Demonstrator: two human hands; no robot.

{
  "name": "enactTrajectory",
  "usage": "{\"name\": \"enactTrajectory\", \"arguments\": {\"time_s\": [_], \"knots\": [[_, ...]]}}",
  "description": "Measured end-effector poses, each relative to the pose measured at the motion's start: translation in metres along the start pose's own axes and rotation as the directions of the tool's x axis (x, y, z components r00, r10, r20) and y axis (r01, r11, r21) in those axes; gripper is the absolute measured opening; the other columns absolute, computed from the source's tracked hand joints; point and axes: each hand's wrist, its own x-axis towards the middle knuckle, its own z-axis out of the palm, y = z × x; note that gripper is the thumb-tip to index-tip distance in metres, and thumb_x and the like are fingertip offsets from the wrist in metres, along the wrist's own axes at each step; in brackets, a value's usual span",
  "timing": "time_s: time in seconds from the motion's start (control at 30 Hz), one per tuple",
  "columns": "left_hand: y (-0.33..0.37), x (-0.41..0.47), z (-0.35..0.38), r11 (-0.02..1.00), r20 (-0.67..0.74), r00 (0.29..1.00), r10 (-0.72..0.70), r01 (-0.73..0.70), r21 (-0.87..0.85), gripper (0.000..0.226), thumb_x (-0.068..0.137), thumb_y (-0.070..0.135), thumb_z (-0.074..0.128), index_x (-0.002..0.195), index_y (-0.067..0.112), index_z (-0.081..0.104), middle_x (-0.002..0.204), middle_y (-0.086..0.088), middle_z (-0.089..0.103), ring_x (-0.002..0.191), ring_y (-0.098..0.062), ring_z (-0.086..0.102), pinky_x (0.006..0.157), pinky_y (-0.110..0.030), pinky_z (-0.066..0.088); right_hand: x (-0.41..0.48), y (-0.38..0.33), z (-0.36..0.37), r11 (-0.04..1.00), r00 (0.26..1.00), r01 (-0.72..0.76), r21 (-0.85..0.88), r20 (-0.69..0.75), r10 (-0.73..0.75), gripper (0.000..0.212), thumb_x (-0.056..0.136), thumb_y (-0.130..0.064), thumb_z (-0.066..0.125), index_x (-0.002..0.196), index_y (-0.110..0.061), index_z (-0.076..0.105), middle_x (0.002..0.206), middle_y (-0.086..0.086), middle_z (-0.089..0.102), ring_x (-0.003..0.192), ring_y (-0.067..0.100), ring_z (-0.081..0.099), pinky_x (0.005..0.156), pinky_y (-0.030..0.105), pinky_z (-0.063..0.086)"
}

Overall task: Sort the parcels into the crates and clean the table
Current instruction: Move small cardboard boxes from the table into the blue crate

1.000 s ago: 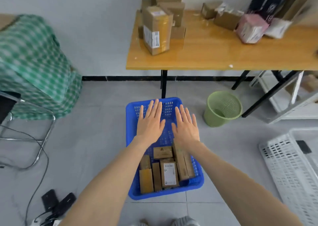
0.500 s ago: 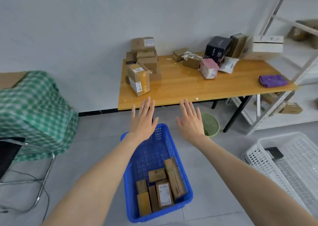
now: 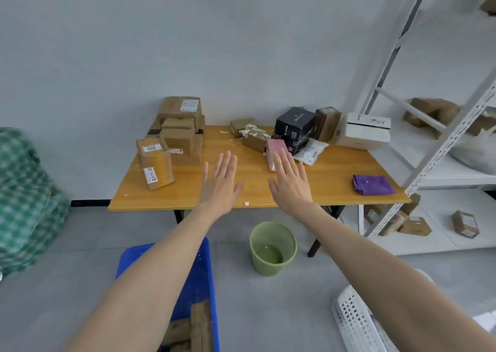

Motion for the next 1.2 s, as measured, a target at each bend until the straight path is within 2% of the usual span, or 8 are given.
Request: {"name": "enactTrajectory", "arguments": {"time_s": [0.23, 0.37, 0.53, 0.7, 0.8, 0.9, 1.03, 1.2], "knots": [[0.035, 0.031, 0.022, 0.998, 0.097, 0.994, 0.050, -0.053, 0.026, 0.066, 0.101, 0.043, 0.024, 0.151, 0.015, -0.010, 0.157, -0.002, -0.020, 0.144, -0.017, -0.019, 0.114, -0.046, -0.013, 0.034, 0.061, 0.008, 0.999, 0.996, -0.041, -0.020, 0.082, 0.042, 0.060, 0.101, -0.032, 0.029, 0.152, -0.016, 0.002, 0.160, 0.005, -0.001, 0.147, 0.022, -0.001, 0.118, 0.044, 0.005], [0.007, 0.066, 0.024, 0.999, 0.115, 0.992, -0.047, 0.044, 0.029, 0.064, 0.101, 0.044, 0.022, 0.151, 0.016, -0.008, 0.157, -0.002, -0.017, 0.144, -0.017, -0.017, 0.114, -0.047, -0.011, 0.065, 0.055, 0.021, 0.998, 0.991, 0.057, 0.022, 0.122, -0.059, 0.060, 0.102, -0.033, 0.029, 0.153, -0.016, 0.002, 0.160, 0.004, -0.003, 0.147, 0.022, -0.003, 0.119, 0.044, 0.002], [-0.013, 0.128, 0.025, 0.996, 0.134, 0.987, -0.083, 0.081, 0.026, 0.063, 0.101, 0.045, 0.019, 0.151, 0.018, -0.007, 0.157, -0.001, -0.018, 0.144, -0.016, -0.018, 0.114, -0.047, -0.013, 0.109, 0.063, 0.047, 0.961, 0.928, 0.273, -0.041, 0.275, -0.252, 0.060, 0.102, -0.035, 0.029, 0.153, -0.021, 0.001, 0.160, 0.001, -0.008, 0.147, 0.021, -0.007, 0.119, 0.046, 0.002], [-0.039, 0.214, 0.027, 1.000, 0.162, 0.987, 0.000, 0.004, -0.028, 0.060, 0.102, 0.043, 0.019, 0.152, 0.019, -0.005, 0.158, 0.001, -0.014, 0.145, -0.015, -0.016, 0.117, -0.046, -0.010, 0.206, 0.076, 0.068, 0.994, 0.962, 0.109, -0.025, 0.253, -0.100, 0.060, 0.100, -0.033, 0.034, 0.152, -0.017, 0.007, 0.160, 0.003, 0.004, 0.147, 0.023, 0.002, 0.119, 0.046, 0.008], [-0.058, 0.246, 0.036, 0.995, 0.238, 0.971, -0.013, 0.037, -0.098, 0.058, 0.102, 0.041, 0.018, 0.152, 0.020, -0.004, 0.159, 0.001, -0.012, 0.145, -0.016, -0.014, 0.117, -0.046, -0.008, 0.243, 0.067, 0.081, 0.995, 0.951, 0.098, -0.021, 0.297, -0.088, 0.057, 0.101, -0.032, 0.032, 0.152, -0.014, 0.012, 0.160, 0.007, 0.004, 0.147, 0.023, 0.001, 0.120, 0.042, 0.008], [-0.075, 0.271, 0.051, 0.987, 0.289, 0.955, -0.062, 0.101, -0.122, 0.058, 0.102, 0.041, 0.017, 0.152, 0.019, -0.005, 0.159, 0.000, -0.011, 0.145, -0.016, -0.013, 0.117, -0.046, -0.007, 0.265, 0.059, 0.105, 0.993, 0.914, 0.117, -0.010, 0.391, -0.104, 0.057, 0.102, -0.032, 0.031, 0.152, -0.014, 0.010, 0.160, 0.007, -0.002, 0.147, 0.023, -0.003, 0.120, 0.039, 0.005], [-0.092, 0.290, 0.082, 0.995, 0.409, 0.912, -0.021, 0.059, -0.081, 0.059, 0.102, 0.042, 0.016, 0.151, 0.020, -0.008, 0.158, 0.001, -0.014, 0.145, -0.014, -0.016, 0.117, -0.047, -0.008, 0.291, 0.060, 0.141, 0.986, 0.807, 0.161, -0.049, 0.582, -0.103, 0.062, 0.102, -0.033, 0.032, 0.153, -0.016, 0.001, 0.160, 0.006, -0.007, 0.147, 0.022, -0.006, 0.119, 0.038, 0.000], [-0.114, 0.313, 0.103, 0.994, 0.450, 0.893, -0.031, 0.075, -0.080, 0.059, 0.102, 0.041, 0.017, 0.151, 0.020, -0.009, 0.158, 0.003, -0.016, 0.145, -0.014, -0.016, 0.117, -0.045, -0.009, 0.340, 0.062, 0.172, 0.991, 0.750, 0.124, -0.042, 0.658, -0.066, 0.067, 0.101, -0.028, 0.038, 0.152, -0.012, -0.002, 0.160, 0.009, -0.009, 0.147, 0.025, -0.003, 0.120, 0.038, 0.004]]}}
